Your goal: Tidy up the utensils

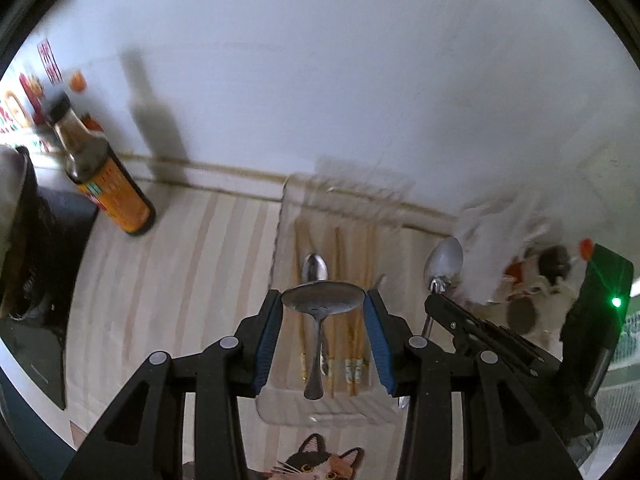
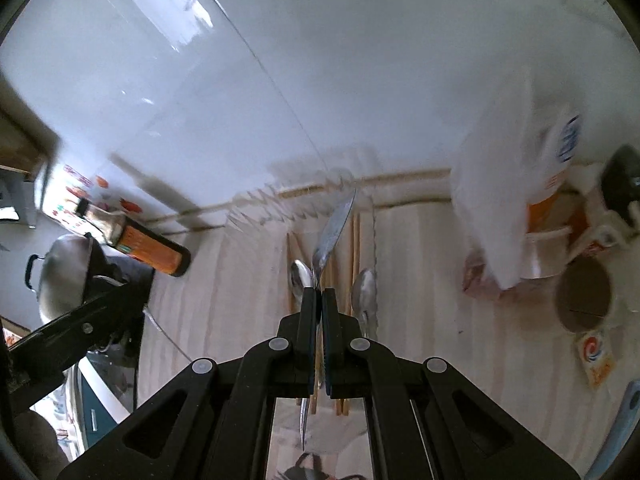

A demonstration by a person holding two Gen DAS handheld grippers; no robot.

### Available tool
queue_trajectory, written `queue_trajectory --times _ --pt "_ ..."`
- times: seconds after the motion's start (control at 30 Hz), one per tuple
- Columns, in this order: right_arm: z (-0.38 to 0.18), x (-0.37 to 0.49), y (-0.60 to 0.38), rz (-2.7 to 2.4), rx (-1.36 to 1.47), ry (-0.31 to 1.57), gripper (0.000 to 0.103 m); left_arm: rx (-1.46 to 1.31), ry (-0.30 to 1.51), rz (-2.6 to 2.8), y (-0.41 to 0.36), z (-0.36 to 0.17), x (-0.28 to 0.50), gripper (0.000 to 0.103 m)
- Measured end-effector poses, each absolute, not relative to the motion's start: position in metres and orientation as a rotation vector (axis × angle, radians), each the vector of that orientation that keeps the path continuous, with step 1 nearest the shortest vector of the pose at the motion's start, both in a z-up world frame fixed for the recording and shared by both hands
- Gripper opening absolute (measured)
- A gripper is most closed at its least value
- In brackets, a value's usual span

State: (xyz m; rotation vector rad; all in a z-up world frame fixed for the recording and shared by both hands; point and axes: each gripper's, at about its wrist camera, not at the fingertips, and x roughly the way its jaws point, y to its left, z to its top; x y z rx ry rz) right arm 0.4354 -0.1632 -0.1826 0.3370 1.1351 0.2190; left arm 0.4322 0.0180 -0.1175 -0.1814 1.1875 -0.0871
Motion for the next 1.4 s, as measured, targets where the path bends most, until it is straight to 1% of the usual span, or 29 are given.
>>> queue_trajectory --times 0.23,0.3,0.37,0.4,0.43,0.47,0.5,0.53,0.6,0.63,0.67,0.7,0.73,0.8,0.83,0.93,1.0,1.1,1.27,1.4 --pt "-0.229 0.455 -0.146 0.269 0.324 1.26 0.003 -0.217 1.318 -0.077 0.018 -0.16 0.454 0.039" --pt "-0.234 0.458 -0.144 0.284 0.302 1.292 0.003 -0.208 1.322 -0.049 0.018 -0.163 0.453 0.039" --pt "-0.234 0.457 -0.145 0.277 0.282 1.293 0.004 -0.205 1.305 -0.024 0.021 -0.161 0.449 0.042" --pt "-0.234 0.456 -0.146 0.273 0.275 1.292 0.004 -0.199 1.287 -0.01 0.022 -0.157 0.446 0.048" --pt "-0.232 0.455 -0.147 0.26 0.267 1.29 0.006 -0.189 1.276 0.005 0.024 -0.155 0.444 0.059" --pt "-0.231 0.454 -0.149 0.249 0.258 1.288 0.016 -0.176 1.259 0.023 0.025 -0.151 0.441 0.064" --pt "-0.228 0.453 -0.152 0.245 0.255 1.281 0.026 -0.166 1.243 0.031 0.024 -0.148 0.437 0.072" --pt "-0.226 0.45 -0.155 0.24 0.256 1.273 0.029 -0.151 1.231 0.038 0.024 -0.145 0.434 0.074" --pt "-0.22 0.446 -0.162 0.22 0.239 1.259 0.03 -0.113 1.195 0.066 0.025 -0.138 0.426 0.076" --pt "-0.217 0.442 -0.165 0.212 0.233 1.248 0.03 -0.096 1.178 0.078 0.026 -0.135 0.421 0.082" --pt "-0.214 0.439 -0.169 0.2 0.226 1.242 0.032 -0.082 1.16 0.092 0.026 -0.132 0.416 0.086" --pt "-0.211 0.435 -0.172 0.184 0.209 1.232 0.036 -0.066 1.142 0.103 0.027 -0.131 0.41 0.097" --pt "-0.209 0.43 -0.174 0.169 0.188 1.22 0.038 -0.048 1.123 0.117 0.027 -0.13 0.404 0.101" --pt "-0.205 0.421 -0.175 0.136 0.139 1.199 0.051 -0.011 1.09 0.142 0.026 -0.129 0.393 0.103" --pt "-0.204 0.416 -0.176 0.12 0.114 1.193 0.055 0.01 1.083 0.151 0.024 -0.131 0.39 0.103" --pt "-0.203 0.402 -0.173 0.076 0.034 1.166 0.072 0.08 1.052 0.181 0.019 -0.137 0.376 0.103" --pt "-0.201 0.393 -0.171 0.059 0.002 1.148 0.088 0.095 1.049 0.189 0.018 -0.141 0.368 0.103" --pt "-0.198 0.379 -0.17 0.04 -0.028 1.135 0.1 0.09 1.05 0.186 0.019 -0.145 0.36 0.103" --pt "-0.187 0.357 -0.171 -0.008 -0.051 1.1 0.103 0.076 1.034 0.166 0.022 -0.139 0.341 0.103" --pt "-0.168 0.333 -0.168 -0.047 -0.05 1.058 0.103 0.076 1.002 0.139 0.024 -0.124 0.324 0.103"
